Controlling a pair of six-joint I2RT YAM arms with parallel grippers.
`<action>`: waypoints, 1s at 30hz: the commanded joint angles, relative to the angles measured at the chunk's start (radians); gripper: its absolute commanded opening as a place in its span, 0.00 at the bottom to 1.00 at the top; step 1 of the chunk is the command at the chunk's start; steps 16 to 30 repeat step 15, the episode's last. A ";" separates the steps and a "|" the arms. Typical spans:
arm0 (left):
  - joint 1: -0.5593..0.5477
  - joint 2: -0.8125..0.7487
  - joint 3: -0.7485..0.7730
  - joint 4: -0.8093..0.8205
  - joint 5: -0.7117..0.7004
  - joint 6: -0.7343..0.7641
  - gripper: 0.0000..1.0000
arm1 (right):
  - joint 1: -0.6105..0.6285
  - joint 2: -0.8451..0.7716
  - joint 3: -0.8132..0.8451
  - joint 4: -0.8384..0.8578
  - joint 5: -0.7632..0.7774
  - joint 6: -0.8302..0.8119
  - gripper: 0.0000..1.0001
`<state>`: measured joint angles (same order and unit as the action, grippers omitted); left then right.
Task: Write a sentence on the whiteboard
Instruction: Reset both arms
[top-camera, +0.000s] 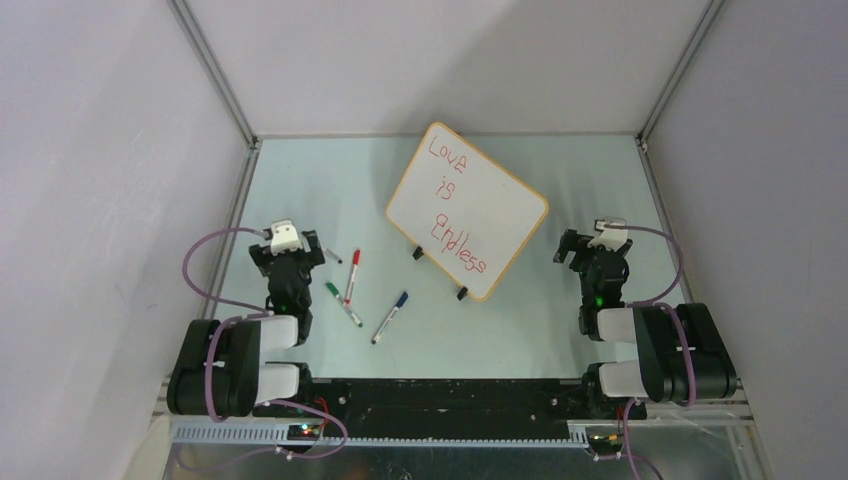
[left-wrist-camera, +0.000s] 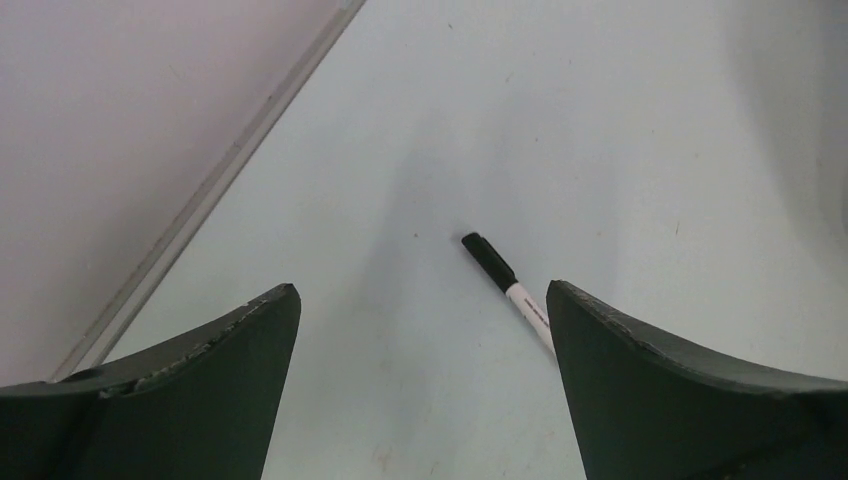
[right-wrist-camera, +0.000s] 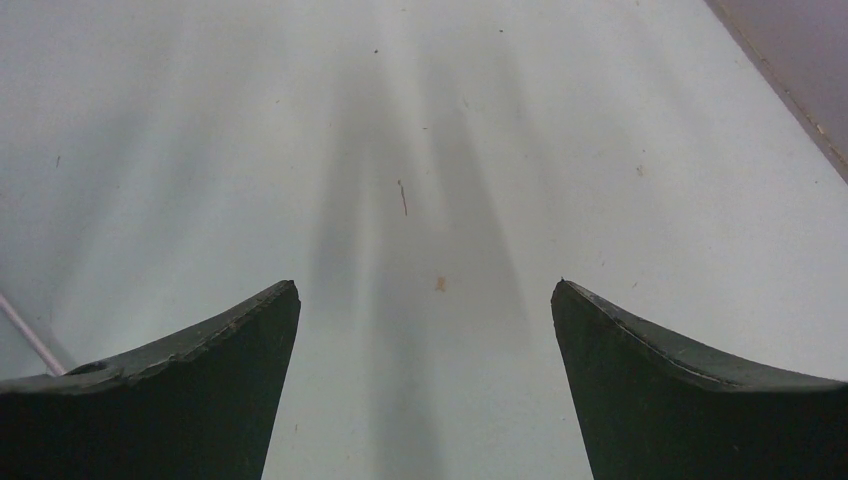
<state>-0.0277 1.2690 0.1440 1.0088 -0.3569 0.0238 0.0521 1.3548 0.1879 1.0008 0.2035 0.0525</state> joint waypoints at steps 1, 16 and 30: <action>0.000 -0.008 0.032 0.086 -0.037 -0.016 0.99 | -0.005 0.002 0.031 0.033 0.017 0.006 0.99; 0.024 -0.007 0.045 0.058 0.015 -0.053 0.99 | -0.010 0.003 0.035 0.027 0.004 0.007 0.99; 0.024 -0.007 0.045 0.058 0.015 -0.053 0.99 | -0.010 0.003 0.035 0.027 0.004 0.007 0.99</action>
